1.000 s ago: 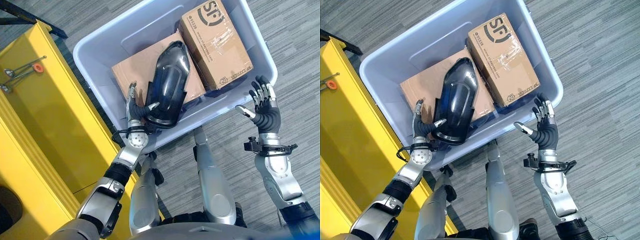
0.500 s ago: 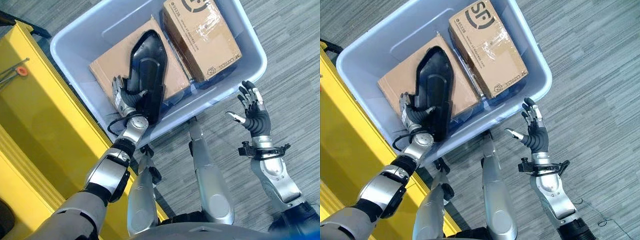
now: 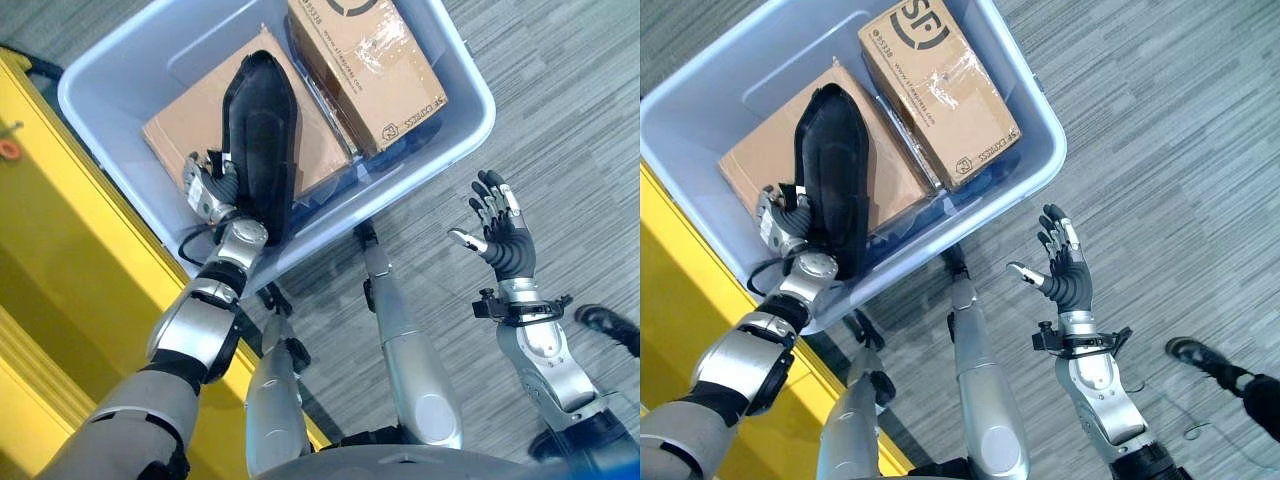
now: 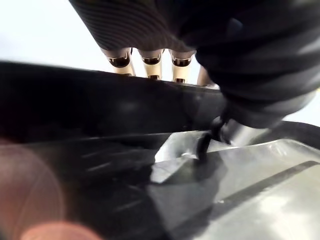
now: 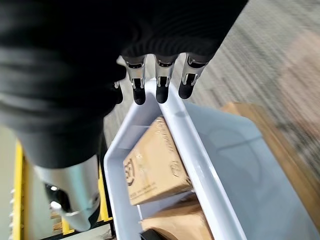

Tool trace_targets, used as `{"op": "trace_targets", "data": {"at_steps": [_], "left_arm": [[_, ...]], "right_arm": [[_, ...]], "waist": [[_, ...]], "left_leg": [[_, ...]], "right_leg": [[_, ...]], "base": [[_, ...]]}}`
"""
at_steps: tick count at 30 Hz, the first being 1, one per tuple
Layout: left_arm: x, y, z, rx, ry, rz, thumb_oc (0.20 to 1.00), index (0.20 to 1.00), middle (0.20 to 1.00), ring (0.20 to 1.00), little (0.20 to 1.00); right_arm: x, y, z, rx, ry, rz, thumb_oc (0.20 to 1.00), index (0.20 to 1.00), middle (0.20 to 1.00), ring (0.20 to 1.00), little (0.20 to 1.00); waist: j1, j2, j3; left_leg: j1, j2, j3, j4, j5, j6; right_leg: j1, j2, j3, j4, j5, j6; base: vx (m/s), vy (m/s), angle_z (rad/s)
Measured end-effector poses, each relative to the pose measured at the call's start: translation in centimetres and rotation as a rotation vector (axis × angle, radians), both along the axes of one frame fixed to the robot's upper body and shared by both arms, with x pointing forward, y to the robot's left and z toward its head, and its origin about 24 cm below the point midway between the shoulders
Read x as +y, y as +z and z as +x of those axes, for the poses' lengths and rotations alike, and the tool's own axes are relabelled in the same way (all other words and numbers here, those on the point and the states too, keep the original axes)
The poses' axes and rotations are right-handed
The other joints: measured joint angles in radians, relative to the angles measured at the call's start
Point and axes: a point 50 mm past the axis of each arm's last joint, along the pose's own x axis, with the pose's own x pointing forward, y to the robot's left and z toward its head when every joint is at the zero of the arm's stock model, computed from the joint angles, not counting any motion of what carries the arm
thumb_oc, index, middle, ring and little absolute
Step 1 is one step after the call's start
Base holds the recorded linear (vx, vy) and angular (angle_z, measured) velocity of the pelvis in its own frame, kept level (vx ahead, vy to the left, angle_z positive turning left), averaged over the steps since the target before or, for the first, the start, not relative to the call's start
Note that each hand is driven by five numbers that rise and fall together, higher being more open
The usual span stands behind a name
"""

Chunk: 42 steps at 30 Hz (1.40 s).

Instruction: Move parts from the plastic box to the shelf.

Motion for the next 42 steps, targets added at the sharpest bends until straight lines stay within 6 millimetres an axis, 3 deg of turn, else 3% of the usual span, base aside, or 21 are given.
{"op": "trace_targets", "data": {"at_steps": [3, 6, 13, 21, 26, 31, 34, 42], "left_arm": [[-0.1, -0.6, -0.2, 0.022, -0.012, -0.005, 0.2, 0.2, 0.2, 0.2, 0.2], [-1.6, -1.3, 0.0, 0.044, -0.054, -0.03, 0.2, 0.2, 0.2, 0.2, 0.2], [-3.1, -2.3, -0.3, 0.057, -0.115, -0.071, 0.2, 0.2, 0.2, 0.2, 0.2], [-5.9, -2.8, -0.3, 0.064, -0.299, -0.145, 0.2, 0.2, 0.2, 0.2, 0.2], [-7.0, -1.4, -1.0, -0.046, -0.395, -0.181, 0.2, 0.2, 0.2, 0.2, 0.2], [-6.4, -0.2, -2.5, -0.165, -0.46, -0.212, 0.2, 0.2, 0.2, 0.2, 0.2], [-6.3, -0.8, -3.9, -0.164, -0.509, -0.207, 0.2, 0.2, 0.2, 0.2, 0.2], [-5.8, -3.4, -5.4, -0.059, -0.544, -0.219, 0.2, 0.2, 0.2, 0.2, 0.2]], "right_arm": [[0.0, -0.3, -0.2, 0.014, 0.0, -0.003, 1.0, 1.0, 1.0, 1.0, 1.0], [-0.1, -0.4, -0.2, 0.018, -0.001, -0.003, 1.0, 1.0, 1.0, 1.0, 1.0], [0.1, 0.1, 0.1, -0.003, 0.003, -0.002, 1.0, 1.0, 1.0, 1.0, 1.0], [0.2, 0.9, 0.6, -0.041, -0.001, 0.002, 1.0, 1.0, 1.0, 1.0, 1.0], [-0.1, 1.2, 0.8, -0.05, -0.013, 0.001, 1.0, 1.0, 1.0, 1.0, 1.0], [-1.3, 1.2, 0.7, -0.045, -0.054, -0.014, 1.0, 1.0, 1.0, 1.0, 1.0], [-1.8, 0.9, 0.5, -0.019, -0.064, -0.027, 1.0, 1.0, 1.0, 1.0, 1.0], [-1.9, -0.2, 0.5, 0.042, -0.038, -0.049, 1.0, 1.0, 1.0, 1.0, 1.0]], "waist": [[-0.006, 0.002, 0.0], [-0.009, 0.004, -0.001], [0.009, 0.018, 0.002], [0.016, 0.023, 0.001], [0.028, 0.039, -0.006], [0.049, 0.09, -0.041], [0.056, 0.105, -0.062], [0.07, 0.108, -0.129]], "left_leg": [[0.053, -0.01, 0.007, -0.051, 0.014, 0.004], [0.1, -0.019, 0.002, -0.086, 0.02, 0.011], [0.152, -0.021, -0.018, -0.086, 0.024, 0.007], [0.202, -0.034, -0.05, -0.087, 0.023, 0.009], [0.235, -0.032, -0.053, -0.087, 0.023, 0.017], [0.256, -0.015, -0.078, -0.092, 0.022, 0.019], [0.287, -0.015, -0.104, -0.088, 0.023, 0.019], [0.305, -0.017, -0.126, -0.093, 0.018, 0.023]], "right_leg": [[0.039, -0.005, -0.001, -0.028, 0.013, 0.006], [0.076, -0.005, -0.003, -0.033, 0.014, 0.004], [0.144, -0.01, -0.029, -0.042, 0.074, -0.06], [0.229, -0.036, -0.058, -0.068, 0.065, -0.047], [0.264, -0.04, -0.059, -0.074, 0.075, -0.049], [0.312, -0.039, -0.086, -0.099, 0.082, -0.054], [0.381, -0.047, -0.115, -0.131, 0.085, -0.058], [0.435, -0.062, -0.141, -0.171, 0.092, -0.051]], "base": [[0.0, -0.002, -0.08], [0.0, -0.006, 0.05], [0.0, 0.001, 0.07], [0.01, -0.003, 0.14], [0.0, -0.006, 0.0], [0.03, 0.007, 0.12], [0.03, 0.001, 0.28], [0.01, 0.009, 0.11]]}}
